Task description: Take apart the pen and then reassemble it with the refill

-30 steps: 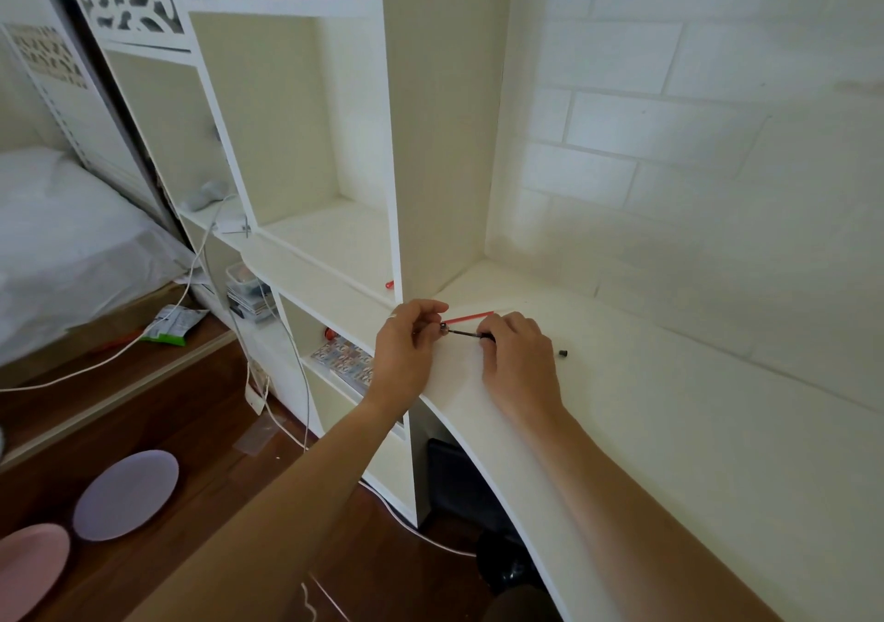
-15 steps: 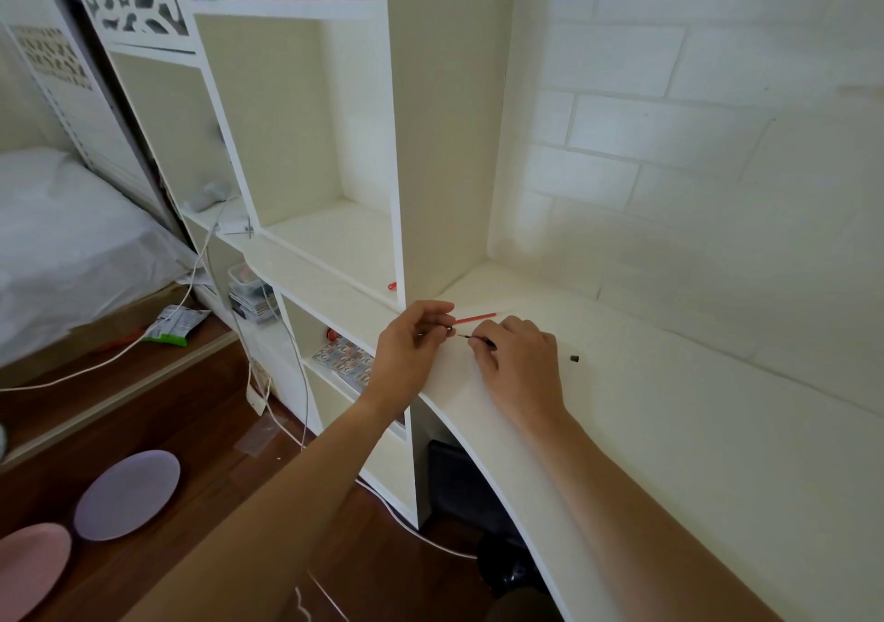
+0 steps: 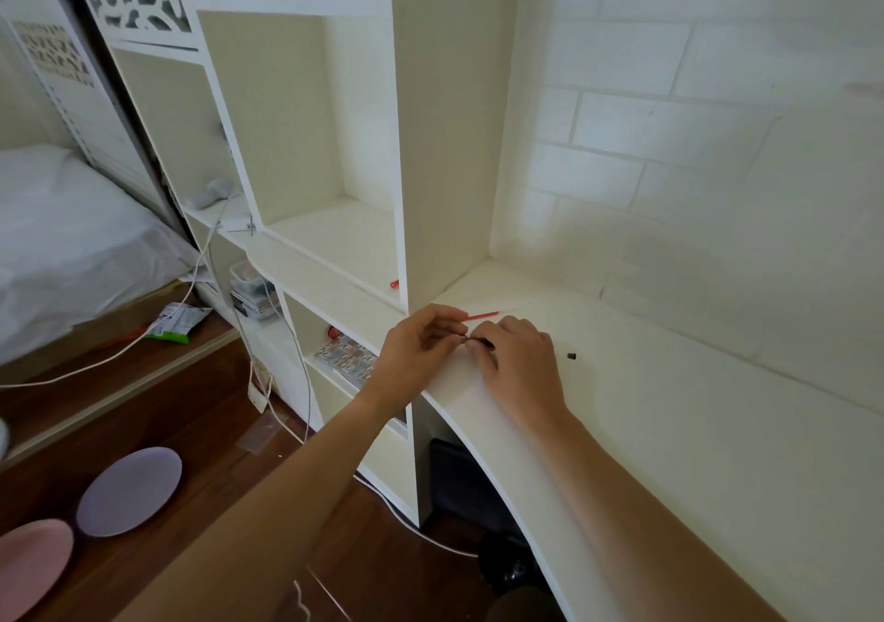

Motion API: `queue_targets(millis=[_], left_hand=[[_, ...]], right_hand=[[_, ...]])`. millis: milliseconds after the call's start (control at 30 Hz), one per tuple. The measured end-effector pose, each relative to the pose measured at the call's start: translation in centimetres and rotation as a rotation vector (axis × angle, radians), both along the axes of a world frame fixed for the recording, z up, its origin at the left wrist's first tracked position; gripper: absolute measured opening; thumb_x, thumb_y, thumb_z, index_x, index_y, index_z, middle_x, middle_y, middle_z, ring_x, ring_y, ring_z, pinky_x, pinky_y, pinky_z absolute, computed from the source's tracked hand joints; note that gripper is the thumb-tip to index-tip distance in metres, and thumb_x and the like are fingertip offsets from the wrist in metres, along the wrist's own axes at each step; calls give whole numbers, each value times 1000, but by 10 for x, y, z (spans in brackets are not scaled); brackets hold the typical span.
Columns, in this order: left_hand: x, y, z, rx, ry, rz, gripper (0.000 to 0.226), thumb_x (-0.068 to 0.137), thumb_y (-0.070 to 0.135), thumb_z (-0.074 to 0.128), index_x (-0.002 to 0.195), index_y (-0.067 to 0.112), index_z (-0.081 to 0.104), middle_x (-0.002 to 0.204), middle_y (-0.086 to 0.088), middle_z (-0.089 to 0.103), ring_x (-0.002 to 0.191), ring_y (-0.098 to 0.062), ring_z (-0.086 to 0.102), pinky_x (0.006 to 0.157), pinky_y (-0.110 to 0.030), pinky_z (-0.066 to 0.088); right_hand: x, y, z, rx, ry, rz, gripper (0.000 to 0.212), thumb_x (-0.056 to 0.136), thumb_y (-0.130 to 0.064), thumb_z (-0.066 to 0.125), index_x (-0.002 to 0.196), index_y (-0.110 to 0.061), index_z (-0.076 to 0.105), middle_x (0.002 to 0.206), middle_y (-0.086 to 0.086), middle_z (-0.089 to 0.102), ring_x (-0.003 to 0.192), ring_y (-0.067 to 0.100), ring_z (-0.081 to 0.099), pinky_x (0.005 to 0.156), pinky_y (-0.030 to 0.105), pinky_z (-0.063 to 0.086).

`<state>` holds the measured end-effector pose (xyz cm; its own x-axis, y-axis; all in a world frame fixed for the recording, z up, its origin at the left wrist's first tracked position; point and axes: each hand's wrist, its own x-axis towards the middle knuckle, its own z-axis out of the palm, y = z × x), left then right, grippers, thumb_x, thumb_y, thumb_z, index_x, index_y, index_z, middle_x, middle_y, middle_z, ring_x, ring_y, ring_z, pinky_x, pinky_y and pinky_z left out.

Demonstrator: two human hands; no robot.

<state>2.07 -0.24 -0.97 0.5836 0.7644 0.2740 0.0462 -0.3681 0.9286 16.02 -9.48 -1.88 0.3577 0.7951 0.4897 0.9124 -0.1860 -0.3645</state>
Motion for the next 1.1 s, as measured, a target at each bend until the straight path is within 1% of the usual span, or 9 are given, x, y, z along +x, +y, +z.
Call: queue_targets(millis=[133,233,333,467,567,700,767,900,1100], left_hand=[[2,-3,0,36,15,16,23,91,-1,70,106,16,74,96,-1,77,94,-12,74,89,-19,55],[3,-3,-1,69,35,19,20,90,-2,69,100,14,75,91,1,78,90,-14,74,89,-22,57],[3,-4,-1,78,60,22,19,89,0,70,98,16,76,90,4,78,89,-11,74,86,-20,57],[3,-5,0,106,81,15,19,90,4,69,100,19,76,90,5,78,88,-6,73,83,-13,54],[3,-5,0,106,87,6,11,93,13,71,98,21,76,91,6,78,88,-7,73,81,-13,54],[4,-3,0,96,91,20,9,93,14,73,94,22,76,89,6,77,87,-10,72,80,-15,55],[4,-3,0,92,87,29,9,92,13,73,95,21,76,89,5,77,86,-11,72,79,-14,53],[3,-2,0,55,66,18,9,91,13,75,94,22,73,88,-1,76,85,-16,74,83,-25,58],[3,1,0,25,54,21,9,90,15,76,90,24,72,88,-3,76,88,-25,75,88,-37,59]], right_hand=[[-2,0,0,62,84,82,11,92,-16,61,102,-18,62,91,0,66,87,24,56,75,40,46],[-1,1,0,69,83,97,8,94,-8,56,95,-13,62,83,2,62,80,25,53,71,43,48],[2,4,-3,23,76,86,13,94,-9,56,99,-13,68,80,5,60,79,27,53,71,46,48],[2,2,-1,27,111,88,23,94,-14,57,112,-19,71,83,5,59,83,26,55,75,41,48],[2,0,-1,9,130,104,26,95,-15,57,115,-21,71,85,4,57,85,24,54,77,39,48],[-1,-1,1,22,160,146,29,91,-8,59,118,-15,65,102,3,55,92,22,58,84,37,50],[-1,-4,3,69,176,130,28,88,-2,60,114,-12,58,109,4,52,88,20,59,78,30,49],[0,-4,4,99,132,111,15,87,0,63,94,-10,56,96,4,49,72,22,54,65,36,48],[3,-3,1,129,99,106,18,91,-11,62,103,-21,69,95,-2,57,84,20,60,79,36,48]])
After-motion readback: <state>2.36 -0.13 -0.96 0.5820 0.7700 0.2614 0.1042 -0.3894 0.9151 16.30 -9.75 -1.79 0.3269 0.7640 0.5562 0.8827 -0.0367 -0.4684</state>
